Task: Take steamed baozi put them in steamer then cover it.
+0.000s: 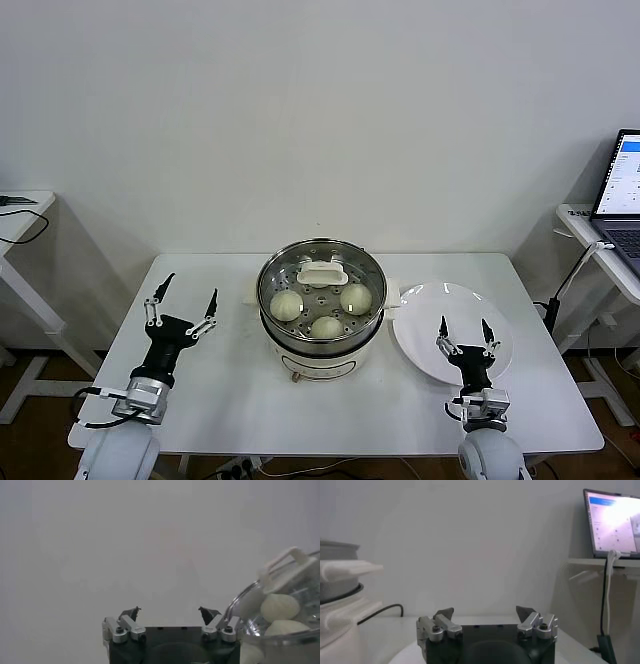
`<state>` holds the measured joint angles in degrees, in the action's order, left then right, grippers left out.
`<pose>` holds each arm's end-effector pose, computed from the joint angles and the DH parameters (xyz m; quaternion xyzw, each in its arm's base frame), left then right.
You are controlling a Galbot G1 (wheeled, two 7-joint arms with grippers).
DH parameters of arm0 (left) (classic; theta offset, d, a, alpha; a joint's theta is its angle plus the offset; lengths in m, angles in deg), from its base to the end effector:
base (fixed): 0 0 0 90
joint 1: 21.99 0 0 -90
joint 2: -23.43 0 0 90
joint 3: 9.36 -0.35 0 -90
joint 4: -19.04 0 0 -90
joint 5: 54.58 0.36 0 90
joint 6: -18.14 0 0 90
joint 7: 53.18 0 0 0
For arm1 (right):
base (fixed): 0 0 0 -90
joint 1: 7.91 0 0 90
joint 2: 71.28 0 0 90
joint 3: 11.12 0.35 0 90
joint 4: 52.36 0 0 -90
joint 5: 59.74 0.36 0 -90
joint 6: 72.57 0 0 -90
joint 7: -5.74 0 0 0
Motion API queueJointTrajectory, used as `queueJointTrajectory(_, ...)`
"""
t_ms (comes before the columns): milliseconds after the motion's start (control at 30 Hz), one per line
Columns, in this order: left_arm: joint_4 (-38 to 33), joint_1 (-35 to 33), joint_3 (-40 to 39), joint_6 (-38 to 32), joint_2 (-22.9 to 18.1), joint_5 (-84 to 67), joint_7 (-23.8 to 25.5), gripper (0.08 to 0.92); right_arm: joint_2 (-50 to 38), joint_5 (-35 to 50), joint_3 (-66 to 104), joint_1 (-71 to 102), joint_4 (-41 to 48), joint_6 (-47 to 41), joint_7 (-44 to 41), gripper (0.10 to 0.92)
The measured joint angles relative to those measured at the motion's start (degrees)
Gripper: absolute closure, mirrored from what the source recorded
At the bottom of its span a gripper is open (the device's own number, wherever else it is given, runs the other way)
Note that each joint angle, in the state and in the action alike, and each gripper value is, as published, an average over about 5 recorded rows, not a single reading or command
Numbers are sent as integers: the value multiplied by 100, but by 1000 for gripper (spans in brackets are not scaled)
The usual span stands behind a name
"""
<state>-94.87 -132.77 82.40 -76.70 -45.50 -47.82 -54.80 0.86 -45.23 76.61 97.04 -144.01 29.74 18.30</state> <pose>0.2413 0.0828 -0.2914 0.0498 0.9691 0.2289 0.0771 0.2629 -0.0906 -0.4093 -0.0803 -0.9964 0.0242 0.0121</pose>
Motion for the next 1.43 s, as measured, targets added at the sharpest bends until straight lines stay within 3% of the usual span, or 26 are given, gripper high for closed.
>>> queueJointTrajectory(533, 518, -99, 284, -517, 1, -867, 66, 177, -32, 21, 21, 99, -47, 40, -60, 203)
queueJointTrajectory(1433, 667, -156, 302, -633, 25, -1113, 139, 177, -28, 59, 82, 157, -89, -42, -73, 203)
